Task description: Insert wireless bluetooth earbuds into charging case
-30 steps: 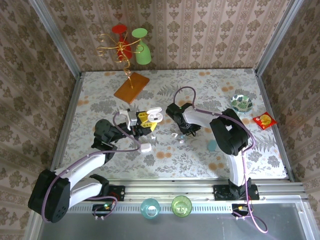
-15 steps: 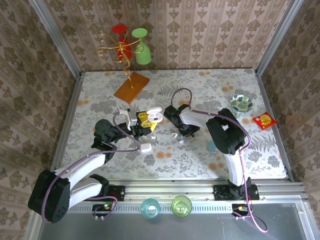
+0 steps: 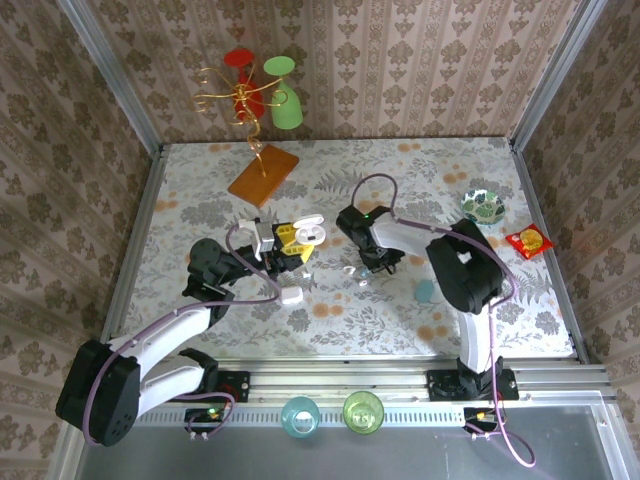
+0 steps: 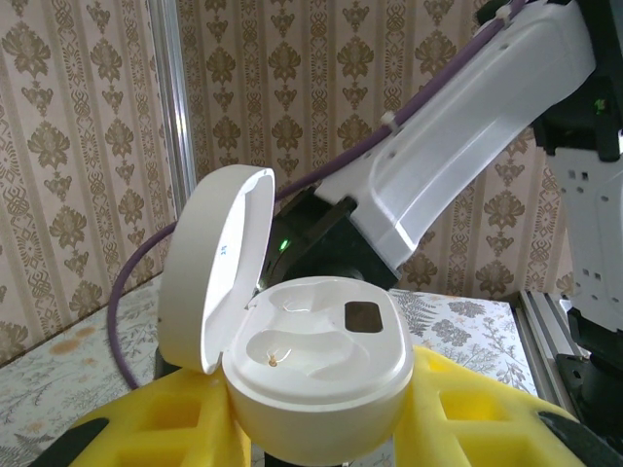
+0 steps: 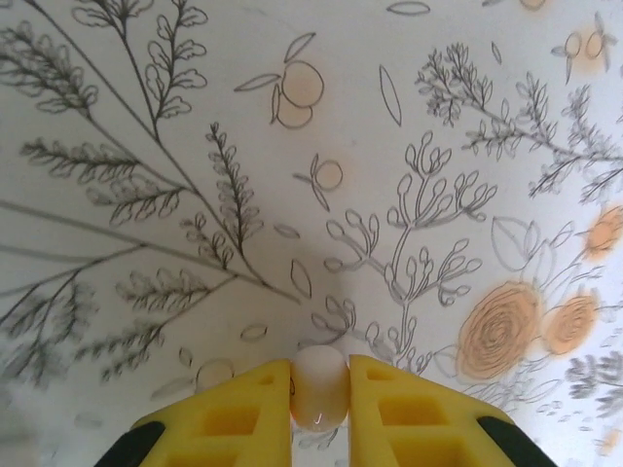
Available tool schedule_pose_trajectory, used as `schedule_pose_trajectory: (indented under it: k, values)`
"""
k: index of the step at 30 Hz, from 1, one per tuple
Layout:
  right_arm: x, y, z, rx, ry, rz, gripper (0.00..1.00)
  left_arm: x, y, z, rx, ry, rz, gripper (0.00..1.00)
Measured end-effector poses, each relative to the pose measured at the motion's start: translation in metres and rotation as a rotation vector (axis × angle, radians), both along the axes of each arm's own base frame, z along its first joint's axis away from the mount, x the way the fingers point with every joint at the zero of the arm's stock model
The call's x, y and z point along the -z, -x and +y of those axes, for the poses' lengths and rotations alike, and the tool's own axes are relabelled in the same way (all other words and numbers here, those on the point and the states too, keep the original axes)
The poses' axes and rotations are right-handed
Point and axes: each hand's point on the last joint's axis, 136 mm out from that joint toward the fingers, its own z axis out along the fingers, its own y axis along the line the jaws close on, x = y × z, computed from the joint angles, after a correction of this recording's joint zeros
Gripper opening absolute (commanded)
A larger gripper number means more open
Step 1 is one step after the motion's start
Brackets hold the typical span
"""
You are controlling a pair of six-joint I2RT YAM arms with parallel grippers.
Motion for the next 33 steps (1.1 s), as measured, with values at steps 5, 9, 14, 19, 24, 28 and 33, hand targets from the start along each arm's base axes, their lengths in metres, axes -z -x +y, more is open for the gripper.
schedule_pose_trajectory:
  k: [5,9,14,19,24,28,33]
  values:
    - [-0.027,-0.002,0.007,0.092,-0.351,-0.034,0.19,0.000,0.000,0.000,0.000,0.000,0.000,0.29]
    - [-0.047,-0.003,0.013,0.169,-0.658,-0.053,0.19,0.000,0.000,0.000,0.000,0.000,0.001,0.30]
    - [-0.063,-0.003,0.022,0.247,-0.977,-0.025,0.19,0.002,-0.001,0.000,0.000,-0.003,0.005,0.30]
    - [-0.076,0.000,0.034,0.278,-1.180,0.023,0.19,0.006,-0.003,-0.002,0.000,-0.009,0.016,0.30]
    - [-0.092,0.005,0.048,0.252,-1.336,0.064,0.19,0.010,-0.006,-0.003,-0.001,-0.014,0.026,0.29]
    - [-0.100,0.006,0.053,0.242,-1.391,0.085,0.19,0.011,-0.007,-0.004,-0.001,-0.016,0.028,0.29]
    - [-0.113,0.007,0.057,0.217,-1.432,0.082,0.19,0.016,-0.009,-0.005,-0.001,-0.024,0.042,0.30]
